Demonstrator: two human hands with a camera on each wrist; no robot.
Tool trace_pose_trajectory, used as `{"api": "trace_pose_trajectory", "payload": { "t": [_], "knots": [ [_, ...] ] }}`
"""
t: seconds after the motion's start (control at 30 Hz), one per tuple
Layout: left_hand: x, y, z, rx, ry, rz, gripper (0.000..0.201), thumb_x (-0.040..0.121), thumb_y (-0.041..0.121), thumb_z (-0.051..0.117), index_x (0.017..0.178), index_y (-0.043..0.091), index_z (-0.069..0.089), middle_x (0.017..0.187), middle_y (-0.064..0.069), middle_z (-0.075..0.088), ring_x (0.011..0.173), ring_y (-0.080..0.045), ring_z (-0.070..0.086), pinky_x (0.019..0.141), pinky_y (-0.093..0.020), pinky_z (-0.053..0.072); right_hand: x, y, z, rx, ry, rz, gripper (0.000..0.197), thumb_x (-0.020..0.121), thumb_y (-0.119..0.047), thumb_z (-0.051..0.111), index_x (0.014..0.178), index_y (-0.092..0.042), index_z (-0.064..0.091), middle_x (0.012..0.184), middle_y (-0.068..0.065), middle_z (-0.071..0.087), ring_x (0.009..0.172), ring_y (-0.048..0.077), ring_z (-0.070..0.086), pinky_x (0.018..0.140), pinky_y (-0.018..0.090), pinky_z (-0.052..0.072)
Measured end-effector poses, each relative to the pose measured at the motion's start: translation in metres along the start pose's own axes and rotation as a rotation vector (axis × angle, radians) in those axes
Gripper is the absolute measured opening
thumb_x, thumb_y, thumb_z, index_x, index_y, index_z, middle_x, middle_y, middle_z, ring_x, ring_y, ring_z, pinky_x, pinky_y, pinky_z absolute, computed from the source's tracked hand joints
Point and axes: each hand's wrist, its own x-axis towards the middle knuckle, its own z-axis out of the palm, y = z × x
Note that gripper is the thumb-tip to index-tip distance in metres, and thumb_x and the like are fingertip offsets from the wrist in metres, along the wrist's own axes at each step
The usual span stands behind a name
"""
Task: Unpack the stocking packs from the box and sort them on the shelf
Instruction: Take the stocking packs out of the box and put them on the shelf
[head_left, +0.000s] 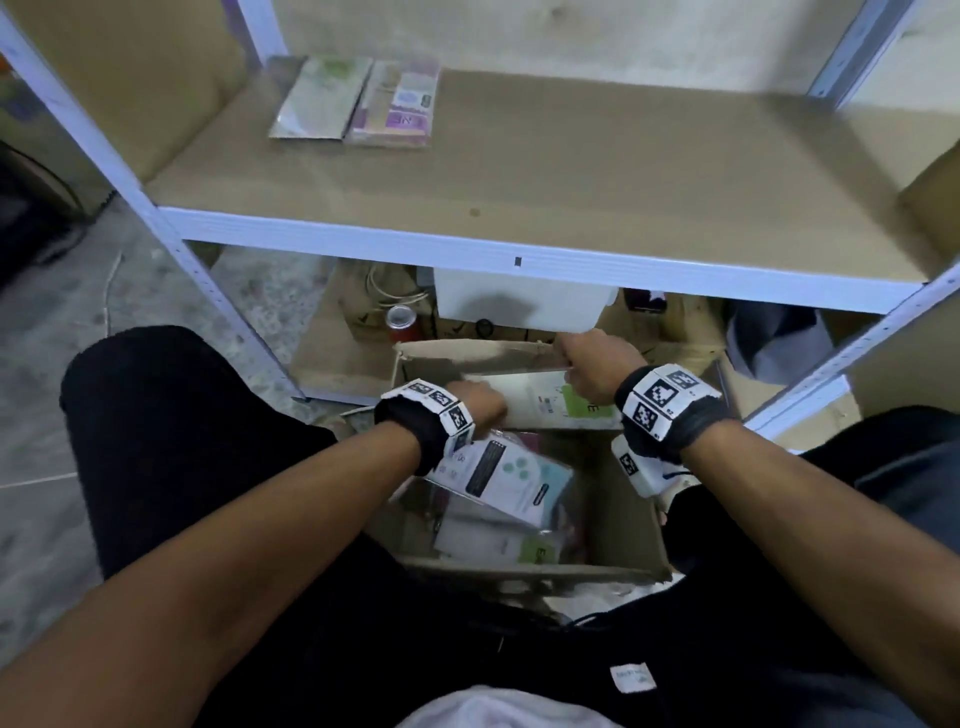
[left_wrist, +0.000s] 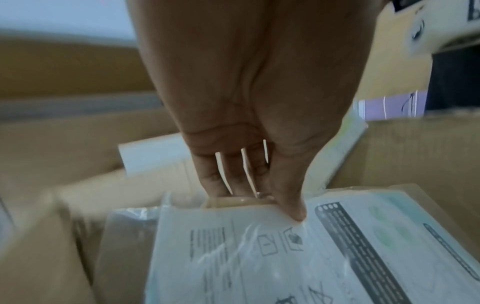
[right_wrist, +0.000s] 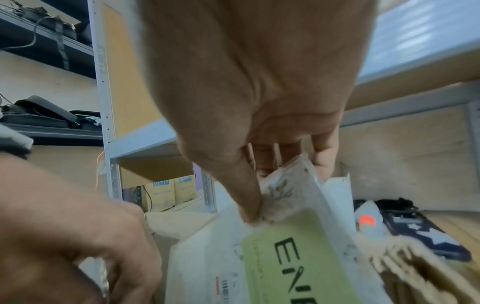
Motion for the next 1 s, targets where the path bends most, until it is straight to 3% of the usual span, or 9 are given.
{"api": "trace_pose_trajectory", "payload": {
  "t": [0.2, 0.33, 0.43, 0.53, 0.67, 0.73, 0.87, 0.93, 1.0],
  "knots": [
    [-0.046, 0.005, -0.069, -0.048, 0.106, 0.048, 0.024, 0.088, -0.007, 0.048, 0.101, 0.005, 0.064, 0.118, -0.006, 0.065, 0.111, -0.032, 0.062, 0.086, -0.041, 0.053, -0.031, 0.005, -0.053, -0.004, 0.115, 0.039, 0.012, 0.091, -0.011, 0.051, 0.093, -0.022, 0.049, 0.105, 0.011, 0.062, 0.092, 0.032, 0.06, 0.077, 0.037, 0.047],
    [-0.068, 0.007, -0.107, -0.016, 0.222, 0.021, 0.025, 0.09, -0.005, 0.044, 0.086, 0.017, 0.057, 0.091, 0.004, 0.056, 0.09, -0.024, 0.058, 0.065, -0.028, 0.039, -0.053, 0.008, -0.092, 0.015, 0.204, 0.062, 0.014, 0.089, -0.012, 0.051, 0.088, -0.026, 0.048, 0.104, 0.01, 0.061, 0.089, 0.034, 0.06, 0.071, 0.034, 0.045],
    [-0.085, 0.001, -0.136, -0.04, 0.294, 0.027, 0.022, 0.094, 0.002, 0.049, 0.092, 0.021, 0.059, 0.081, 0.015, 0.051, 0.087, -0.022, 0.061, 0.071, -0.029, 0.044, -0.067, 0.012, -0.121, 0.014, 0.267, 0.063, 0.015, 0.088, -0.01, 0.053, 0.088, -0.025, 0.05, 0.101, 0.01, 0.063, 0.088, 0.033, 0.06, 0.069, 0.032, 0.043],
    [-0.101, -0.011, -0.165, -0.055, 0.358, 0.03, 0.015, 0.097, 0.009, 0.054, 0.107, 0.014, 0.065, 0.096, 0.006, 0.06, 0.096, -0.024, 0.064, 0.085, -0.033, 0.049, -0.079, 0.019, -0.15, 0.046, 0.311, 0.07, 0.011, 0.089, -0.009, 0.056, 0.093, -0.02, 0.058, 0.102, 0.009, 0.066, 0.09, 0.03, 0.061, 0.072, 0.034, 0.049],
    [-0.116, -0.036, -0.197, -0.13, 0.457, 0.053, 0.009, 0.099, 0.011, 0.055, 0.106, 0.011, 0.061, 0.096, 0.002, 0.056, 0.085, -0.018, 0.052, 0.072, -0.026, 0.04, -0.087, 0.035, -0.185, 0.142, 0.392, 0.07, 0.011, 0.089, -0.012, 0.064, 0.1, -0.014, 0.064, 0.105, 0.007, 0.067, 0.093, 0.024, 0.059, 0.079, 0.029, 0.045],
    [-0.122, -0.05, -0.211, -0.163, 0.479, 0.031, 0.012, 0.1, 0.012, 0.052, 0.109, 0.01, 0.06, 0.099, 0.001, 0.055, 0.085, -0.018, 0.052, 0.073, -0.028, 0.044, -0.09, 0.043, -0.199, 0.217, 0.425, 0.092, 0.013, 0.089, -0.014, 0.068, 0.101, -0.012, 0.064, 0.105, 0.008, 0.066, 0.1, 0.027, 0.062, 0.081, 0.029, 0.048],
    [-0.132, -0.081, -0.232, -0.322, 0.555, -0.019, 0.005, 0.101, 0.014, 0.052, 0.104, 0.012, 0.056, 0.11, -0.004, 0.057, 0.1, -0.022, 0.055, 0.096, -0.037, 0.046, -0.088, 0.055, -0.213, 0.471, 0.504, 0.173, 0.023, 0.09, -0.013, 0.069, 0.108, 0.0, 0.064, 0.102, 0.016, 0.068, 0.099, 0.032, 0.064, 0.061, 0.014, 0.044],
    [-0.132, -0.097, -0.237, -0.413, 0.595, -0.037, 0.012, 0.102, 0.014, 0.052, 0.108, 0.005, 0.058, 0.113, -0.008, 0.058, 0.104, -0.022, 0.055, 0.095, -0.035, 0.045, -0.083, 0.055, -0.215, 0.662, 0.532, 0.221, 0.021, 0.091, -0.013, 0.068, 0.107, 0.001, 0.064, 0.097, 0.014, 0.064, 0.09, 0.03, 0.062, 0.066, 0.021, 0.05],
    [-0.131, -0.111, -0.237, -0.543, 0.66, -0.058, 0.012, 0.102, 0.012, 0.053, 0.107, 0.004, 0.059, 0.107, -0.011, 0.059, 0.1, -0.021, 0.054, 0.086, -0.031, 0.043, -0.074, 0.051, -0.213, 0.938, 0.525, 0.267, 0.009, 0.093, -0.01, 0.067, 0.096, -0.004, 0.061, 0.102, 0.015, 0.062, 0.094, 0.029, 0.062, 0.085, 0.036, 0.055]
  ]
}}
